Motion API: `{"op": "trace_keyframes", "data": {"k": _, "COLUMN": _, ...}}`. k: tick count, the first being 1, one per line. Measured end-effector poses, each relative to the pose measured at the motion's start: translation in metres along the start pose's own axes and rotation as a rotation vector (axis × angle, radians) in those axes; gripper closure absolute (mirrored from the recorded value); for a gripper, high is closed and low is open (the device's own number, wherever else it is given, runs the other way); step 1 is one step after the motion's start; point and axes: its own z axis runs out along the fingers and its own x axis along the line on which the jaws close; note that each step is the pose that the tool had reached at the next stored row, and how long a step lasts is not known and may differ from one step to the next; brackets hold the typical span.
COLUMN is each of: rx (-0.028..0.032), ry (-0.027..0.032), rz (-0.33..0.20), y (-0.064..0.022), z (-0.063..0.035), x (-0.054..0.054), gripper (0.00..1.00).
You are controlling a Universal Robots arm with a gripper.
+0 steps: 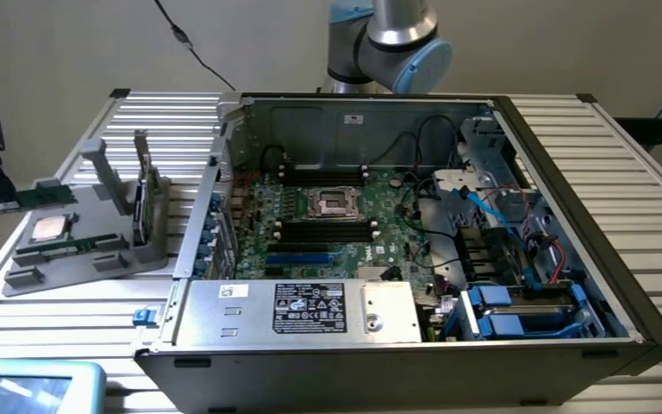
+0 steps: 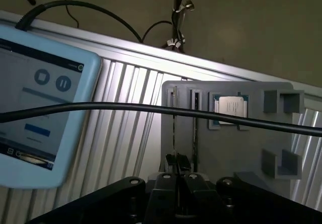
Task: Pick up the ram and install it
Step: 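Pick up the ram and move it above insertion slot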
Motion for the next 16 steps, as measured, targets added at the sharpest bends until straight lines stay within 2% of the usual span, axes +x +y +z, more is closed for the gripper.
{"op": "trace_keyframes", "data": {"k": 8, "rx": 0.0, "ry": -0.0002, "rz": 0.0, "y": 0.0, "z": -0.0003, "x": 0.0, "gripper": 0.89}}
{"op": "trace_keyframes", "data": {"k": 10, "rx": -0.0005, "ry": -0.0001, "rz": 0.001, "y": 0.0002, "z": -0.003, "x": 0.0, "gripper": 0.89}}
{"op": "trace_keyframes", "data": {"k": 12, "rx": -0.0007, "ry": -0.0002, "rz": 0.001, "y": 0.0005, "z": -0.0083, "x": 0.0, "gripper": 0.89}}
{"op": "trace_keyframes", "data": {"k": 16, "rx": -0.0006, "ry": -0.0004, "rz": 0.002, "y": 0.0014, "z": -0.0263, "x": 0.001, "gripper": 0.89}}
